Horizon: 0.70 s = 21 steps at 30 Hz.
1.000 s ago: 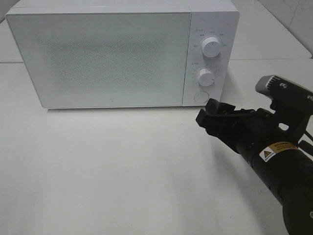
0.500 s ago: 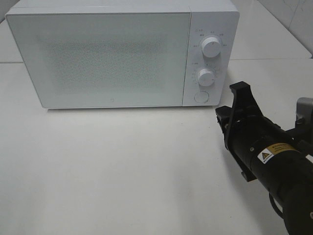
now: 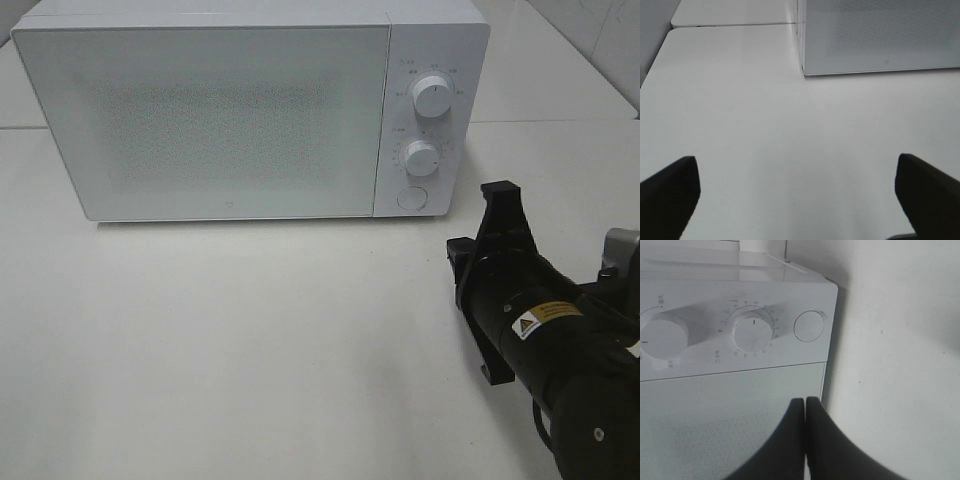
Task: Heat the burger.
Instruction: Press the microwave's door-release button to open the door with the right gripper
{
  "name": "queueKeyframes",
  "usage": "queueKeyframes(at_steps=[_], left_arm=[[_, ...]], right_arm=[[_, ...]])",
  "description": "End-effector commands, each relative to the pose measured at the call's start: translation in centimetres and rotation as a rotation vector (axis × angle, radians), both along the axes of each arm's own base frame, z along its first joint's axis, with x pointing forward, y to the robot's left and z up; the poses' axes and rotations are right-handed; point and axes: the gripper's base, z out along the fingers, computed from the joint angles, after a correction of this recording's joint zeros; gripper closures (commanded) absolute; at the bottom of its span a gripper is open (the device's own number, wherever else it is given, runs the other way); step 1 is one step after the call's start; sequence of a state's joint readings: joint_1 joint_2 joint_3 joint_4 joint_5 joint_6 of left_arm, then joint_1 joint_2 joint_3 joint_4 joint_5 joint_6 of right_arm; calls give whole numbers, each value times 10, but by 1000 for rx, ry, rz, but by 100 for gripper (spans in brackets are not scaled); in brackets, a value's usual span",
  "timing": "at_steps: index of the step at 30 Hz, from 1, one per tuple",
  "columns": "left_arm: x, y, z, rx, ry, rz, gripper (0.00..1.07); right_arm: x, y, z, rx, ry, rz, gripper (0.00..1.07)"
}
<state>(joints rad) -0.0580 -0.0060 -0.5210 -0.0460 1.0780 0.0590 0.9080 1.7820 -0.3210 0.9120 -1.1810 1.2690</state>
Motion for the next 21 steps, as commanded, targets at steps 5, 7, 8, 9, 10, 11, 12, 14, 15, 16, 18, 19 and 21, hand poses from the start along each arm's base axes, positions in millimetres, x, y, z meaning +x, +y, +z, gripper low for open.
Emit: queueKeyframes(at_steps=[5,7,8,9,10,11,12,14,15,16,18,19,21], left_arm=[[-2,-1,0,-10,-23,-1,9],[-2,-1,0,-10,-23,-1,9],[-2,-1,0,-10,-23,-1,9],[-2,-1,0,-10,-23,-1,9],[-2,-1,0,-10,-23,-1,9],[-2,-1,0,-10,-23,-1,9],[-2,-1,0,-10,-23,-1,9],[-2,-1,0,-10,-23,-1,9],[-2,-1,0,-10,-23,-1,9],[-2,-1,0,-10,-23,-1,9],[-2,-1,0,-10,-23,-1,9],[-2,-1,0,-10,-23,-1,9],[-2,-1,0,-10,-23,-1,9]], right_arm=[[9,11,-6,31,4,-8,107],[10,12,-7,30,5,-12,107],[16,13,-11,24,11,-18,107],[16,13,-11,24,11,-18,107],[19,13,-13,23,12,-19,107],[27,14,-14,31,12,-27,107],[27,14,-14,31,12,-27,107],[36,15,-14,46,16,-42,107],[36,15,-14,46,16,-42,107],[39,15,-14,48,19,-49,107],[45,16,-12,56,22,-58,107],[47,17,-12,57,25,-60,107],[55,17,-11,48,28,-66,107]])
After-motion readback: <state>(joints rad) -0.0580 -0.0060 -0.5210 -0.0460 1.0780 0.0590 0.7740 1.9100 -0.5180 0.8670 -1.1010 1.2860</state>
